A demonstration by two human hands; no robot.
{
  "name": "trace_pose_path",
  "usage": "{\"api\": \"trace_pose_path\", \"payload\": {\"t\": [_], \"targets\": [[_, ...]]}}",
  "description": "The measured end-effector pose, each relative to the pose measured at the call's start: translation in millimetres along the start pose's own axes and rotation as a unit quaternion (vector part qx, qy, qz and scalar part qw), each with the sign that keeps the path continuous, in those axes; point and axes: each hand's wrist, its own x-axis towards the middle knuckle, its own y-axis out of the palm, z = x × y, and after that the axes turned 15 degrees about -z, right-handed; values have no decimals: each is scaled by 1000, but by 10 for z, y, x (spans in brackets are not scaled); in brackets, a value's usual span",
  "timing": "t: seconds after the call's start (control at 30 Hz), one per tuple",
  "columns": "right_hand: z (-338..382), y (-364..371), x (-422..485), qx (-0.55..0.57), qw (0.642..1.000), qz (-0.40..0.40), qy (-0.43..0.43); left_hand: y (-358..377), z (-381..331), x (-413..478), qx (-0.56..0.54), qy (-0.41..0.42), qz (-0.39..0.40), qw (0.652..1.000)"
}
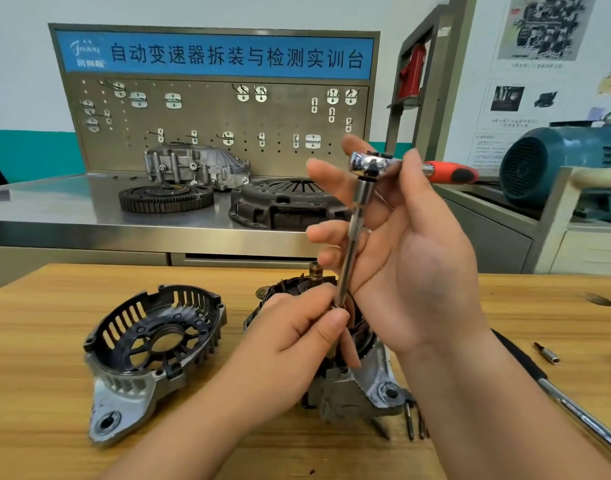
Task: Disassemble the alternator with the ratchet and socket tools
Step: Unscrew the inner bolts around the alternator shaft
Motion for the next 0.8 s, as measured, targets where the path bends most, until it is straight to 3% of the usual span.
{"api": "trace_pose_path", "payload": {"t": [0.27,0.53,0.8], "targets": [[-3,28,-22,-103,979,-36,-171,40,-2,2,-30,-34,-20,999],[-13,-14,21,-22,1000,3,-9,4,-2,0,-11,-4,-5,1000],[-48,-9,3,-22,999,11,-22,32,8,-18,0,4,-28,1000]]}}
